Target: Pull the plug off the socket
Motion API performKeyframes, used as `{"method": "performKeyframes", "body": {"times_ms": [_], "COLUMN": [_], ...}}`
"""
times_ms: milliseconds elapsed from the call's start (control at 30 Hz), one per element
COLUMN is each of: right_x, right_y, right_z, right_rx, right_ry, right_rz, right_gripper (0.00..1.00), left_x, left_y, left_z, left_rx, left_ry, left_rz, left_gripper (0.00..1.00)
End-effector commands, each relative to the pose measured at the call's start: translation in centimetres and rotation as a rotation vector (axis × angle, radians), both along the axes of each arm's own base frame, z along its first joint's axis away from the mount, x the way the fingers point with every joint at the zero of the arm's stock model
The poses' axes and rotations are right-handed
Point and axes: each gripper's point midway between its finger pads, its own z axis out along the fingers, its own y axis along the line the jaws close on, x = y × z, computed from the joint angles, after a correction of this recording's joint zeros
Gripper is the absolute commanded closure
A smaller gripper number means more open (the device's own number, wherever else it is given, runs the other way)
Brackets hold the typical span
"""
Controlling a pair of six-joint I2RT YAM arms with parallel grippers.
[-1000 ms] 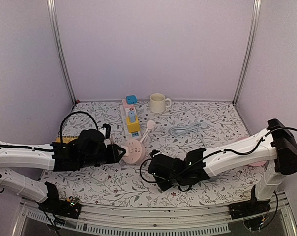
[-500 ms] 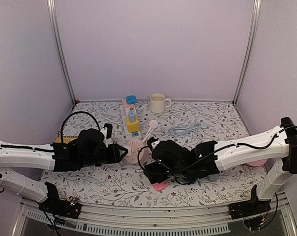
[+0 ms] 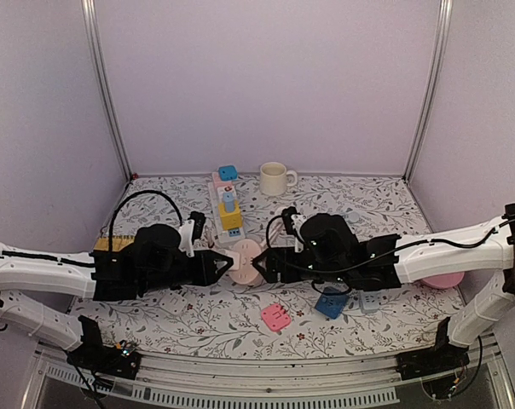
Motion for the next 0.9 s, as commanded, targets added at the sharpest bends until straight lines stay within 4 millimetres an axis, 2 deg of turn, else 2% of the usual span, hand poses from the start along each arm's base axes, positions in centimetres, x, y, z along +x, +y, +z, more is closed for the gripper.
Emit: {"method": "performKeyframes", "body": {"times_ms": [0,367,867], "right_x": [0.3,0.3,0.5], "right_y": [1.0,1.2,1.1], "right_z": [2.6,2.5,2.0], "right_rx": [0.166,0.188,0.18], "right_ry": [0.025,0.037,0.051], "right_rz": [0.011,0.012,0.013], "right_gripper": [0.16,0.41,0.44], "left_x": [-0.1,-0.6,-0.5], "left_y": [-2.2,-3.8,-2.9], "left_z": [5.0,5.9,7.3], "left_rx": [-0.142,-0.174,-0.215], "left_ry": [-0.118,-0.134,-0.17], "left_rz": [-0.055,-0.091,-0.037], "left_gripper": [1.0,1.0,1.0]}}
